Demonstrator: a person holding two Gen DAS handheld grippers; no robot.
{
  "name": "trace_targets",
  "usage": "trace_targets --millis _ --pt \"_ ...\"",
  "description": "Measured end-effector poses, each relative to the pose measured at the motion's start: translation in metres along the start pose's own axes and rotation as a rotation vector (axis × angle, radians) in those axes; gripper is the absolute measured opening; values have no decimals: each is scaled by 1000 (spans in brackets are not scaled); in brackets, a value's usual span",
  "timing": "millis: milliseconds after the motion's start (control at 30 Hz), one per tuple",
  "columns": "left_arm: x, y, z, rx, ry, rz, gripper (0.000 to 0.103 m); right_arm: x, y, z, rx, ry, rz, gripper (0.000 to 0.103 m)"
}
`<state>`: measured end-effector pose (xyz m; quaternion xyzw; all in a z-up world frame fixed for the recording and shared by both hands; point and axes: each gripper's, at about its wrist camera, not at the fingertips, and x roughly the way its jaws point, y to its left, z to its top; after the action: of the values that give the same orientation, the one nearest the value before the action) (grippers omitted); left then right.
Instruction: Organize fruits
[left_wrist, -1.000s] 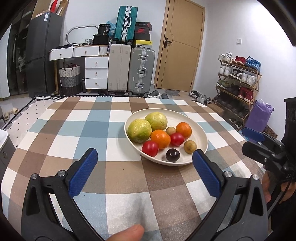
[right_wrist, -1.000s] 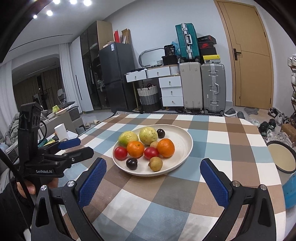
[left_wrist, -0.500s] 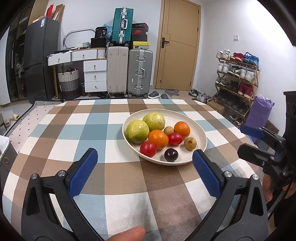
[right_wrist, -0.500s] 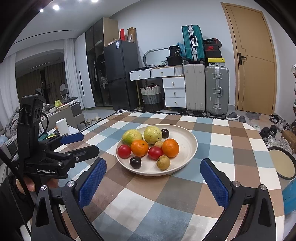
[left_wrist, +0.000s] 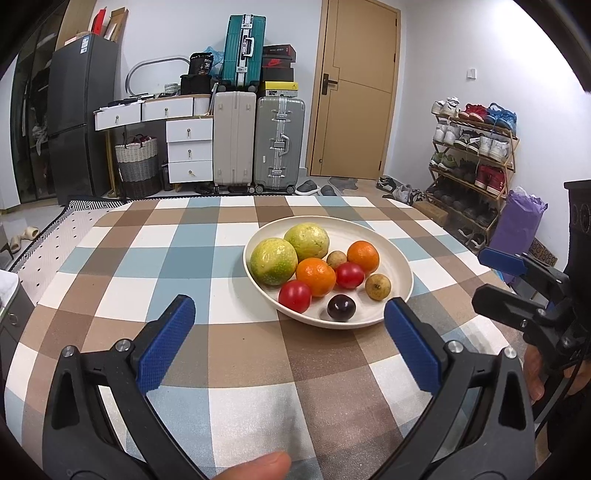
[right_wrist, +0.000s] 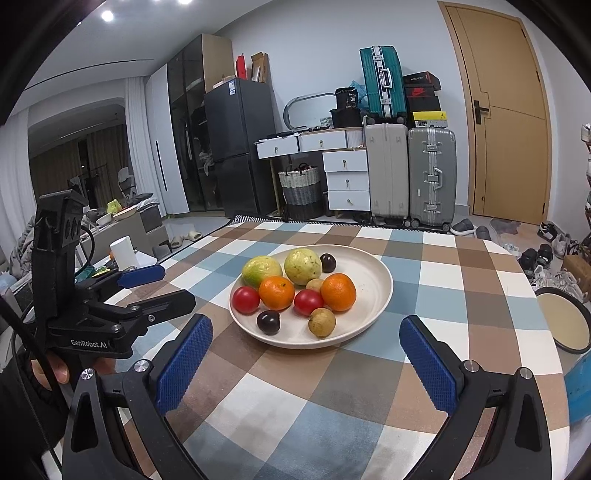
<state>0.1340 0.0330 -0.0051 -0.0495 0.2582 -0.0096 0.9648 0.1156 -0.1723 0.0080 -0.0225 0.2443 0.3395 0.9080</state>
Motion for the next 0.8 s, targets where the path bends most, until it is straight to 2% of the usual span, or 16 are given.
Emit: trace_targets --millis 800 --pt "0 0 0 0 0 0 102 2 -1 0 1 5 -1 103"
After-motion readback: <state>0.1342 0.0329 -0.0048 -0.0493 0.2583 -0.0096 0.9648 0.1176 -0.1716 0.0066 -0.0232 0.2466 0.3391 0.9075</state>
